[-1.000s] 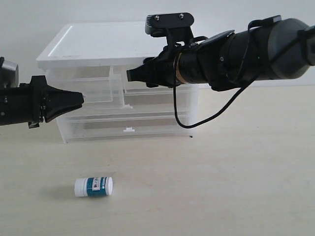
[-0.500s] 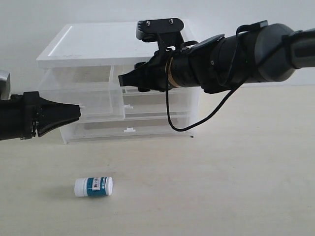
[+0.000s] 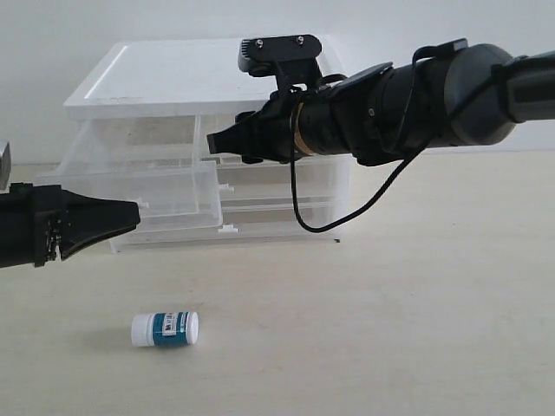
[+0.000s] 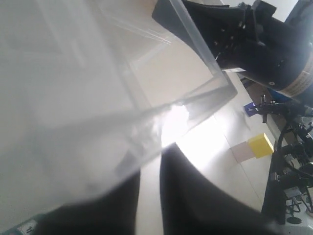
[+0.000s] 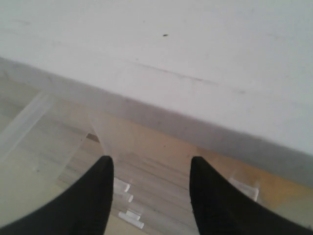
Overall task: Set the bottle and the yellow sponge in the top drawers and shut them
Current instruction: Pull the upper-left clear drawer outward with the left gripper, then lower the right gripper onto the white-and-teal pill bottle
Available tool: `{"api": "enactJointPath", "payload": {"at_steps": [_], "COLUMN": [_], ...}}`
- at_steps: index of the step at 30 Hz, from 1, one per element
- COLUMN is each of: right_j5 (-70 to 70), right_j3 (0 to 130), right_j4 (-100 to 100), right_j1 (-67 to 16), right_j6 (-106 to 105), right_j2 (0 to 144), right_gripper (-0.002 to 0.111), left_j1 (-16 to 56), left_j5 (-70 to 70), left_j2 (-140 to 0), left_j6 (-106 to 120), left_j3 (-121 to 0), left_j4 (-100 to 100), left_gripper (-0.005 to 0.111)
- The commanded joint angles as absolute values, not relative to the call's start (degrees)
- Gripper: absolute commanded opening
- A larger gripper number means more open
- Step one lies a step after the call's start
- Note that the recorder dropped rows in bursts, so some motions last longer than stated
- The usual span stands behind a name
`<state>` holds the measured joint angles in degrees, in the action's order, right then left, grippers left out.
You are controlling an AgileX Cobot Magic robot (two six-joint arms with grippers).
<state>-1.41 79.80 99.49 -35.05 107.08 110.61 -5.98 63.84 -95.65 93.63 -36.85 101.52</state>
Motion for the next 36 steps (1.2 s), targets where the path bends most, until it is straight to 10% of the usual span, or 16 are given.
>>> {"api": "enactJointPath", "payload": {"at_steps": [1, 8, 13, 36], "right_j5": [-8.5, -7.4, -3.5, 7.2], "right_j3": [81.4, 81.4, 81.4, 61.3], "right_j4": [99.9, 99.9, 99.9, 99.9], "right_j1": [-33.6, -33.7, -33.7, -33.7], "right_j6": [106.3, 106.3, 106.0, 105.9], "right_j2": [110.7, 110.3, 109.8, 94.5], "right_gripper": [0.046, 0.046, 0.046, 0.046], "left_j1": [-5.5, -5.5, -5.6, -8.0], "left_j5": [68.6, 63.0, 62.4, 60.7], "left_j2": [-94.6, -94.6, -94.6, -94.2], "left_j6": [95.4, 97.2, 97.4, 95.5], "left_j3": [-36.4, -36.4, -36.7, -34.6], "left_j4": [99.9, 99.9, 99.9, 95.2], "left_gripper": [0.004, 0.011, 0.062, 0.06]}}
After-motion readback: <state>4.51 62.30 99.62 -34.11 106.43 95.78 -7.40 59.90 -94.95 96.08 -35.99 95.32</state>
